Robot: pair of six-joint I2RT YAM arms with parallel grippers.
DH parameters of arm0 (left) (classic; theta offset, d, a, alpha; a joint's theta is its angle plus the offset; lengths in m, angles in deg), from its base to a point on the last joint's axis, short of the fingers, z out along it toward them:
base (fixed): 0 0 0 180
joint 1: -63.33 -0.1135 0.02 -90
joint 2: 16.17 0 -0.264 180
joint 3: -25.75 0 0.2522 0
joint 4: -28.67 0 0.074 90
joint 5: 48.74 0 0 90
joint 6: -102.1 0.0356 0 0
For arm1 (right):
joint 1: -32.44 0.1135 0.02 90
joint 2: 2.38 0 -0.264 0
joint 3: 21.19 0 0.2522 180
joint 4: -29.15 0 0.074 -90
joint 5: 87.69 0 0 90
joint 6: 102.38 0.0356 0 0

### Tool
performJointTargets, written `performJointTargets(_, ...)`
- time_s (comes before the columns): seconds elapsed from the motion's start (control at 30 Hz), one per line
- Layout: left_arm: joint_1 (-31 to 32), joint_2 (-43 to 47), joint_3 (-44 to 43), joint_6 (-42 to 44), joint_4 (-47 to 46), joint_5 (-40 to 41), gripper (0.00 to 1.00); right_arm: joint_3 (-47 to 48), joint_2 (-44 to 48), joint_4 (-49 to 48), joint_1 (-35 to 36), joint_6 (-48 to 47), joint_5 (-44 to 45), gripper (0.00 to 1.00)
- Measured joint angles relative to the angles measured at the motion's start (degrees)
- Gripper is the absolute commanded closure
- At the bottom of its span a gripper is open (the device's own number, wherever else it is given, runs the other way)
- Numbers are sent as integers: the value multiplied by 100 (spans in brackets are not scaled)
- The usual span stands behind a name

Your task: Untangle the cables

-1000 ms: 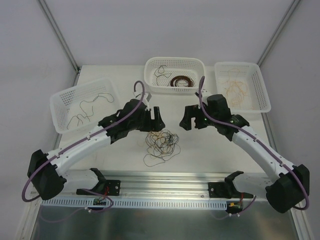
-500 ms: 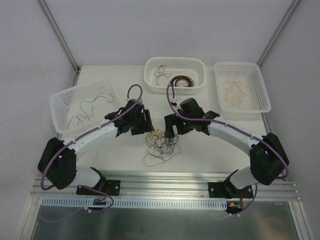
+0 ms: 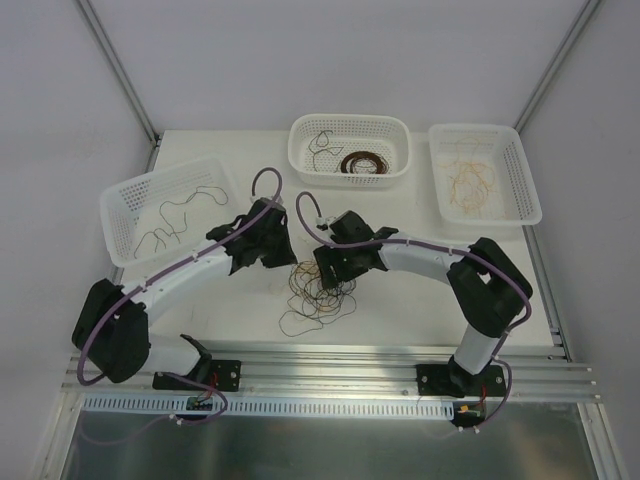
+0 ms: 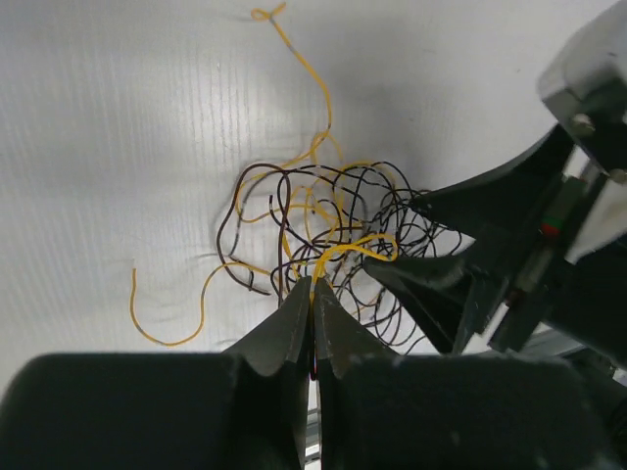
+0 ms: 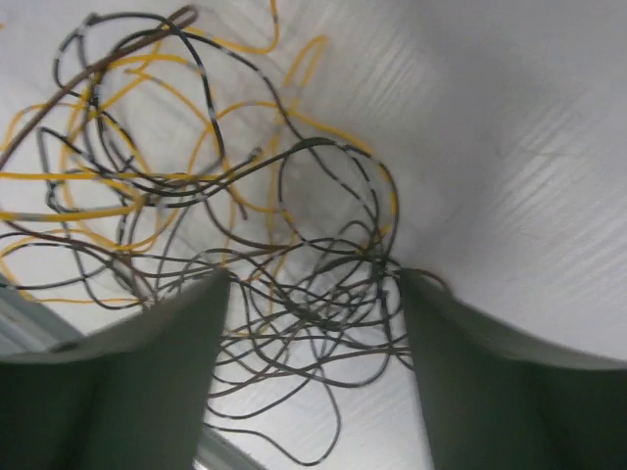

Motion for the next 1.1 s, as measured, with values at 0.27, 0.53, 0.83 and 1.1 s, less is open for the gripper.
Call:
performJointTargets(0.27,-249,1346,-59,350,302,498,100,-37,2,114,-33,-28,754,99)
performJointTargets(0.53,-975,2065,-872,1207,1349,1311,100,-586,750,387,-986,11,960,99)
performJointTargets(0.83,-1764,2446,-2586,2225,2391,2448,100,-828,2522,1137,-2935,258,614,99)
performJointTargets(1.1,-1950,2470,-3370,2828,3071,3508,100,-726,3180,1635,-3891,629,444,99)
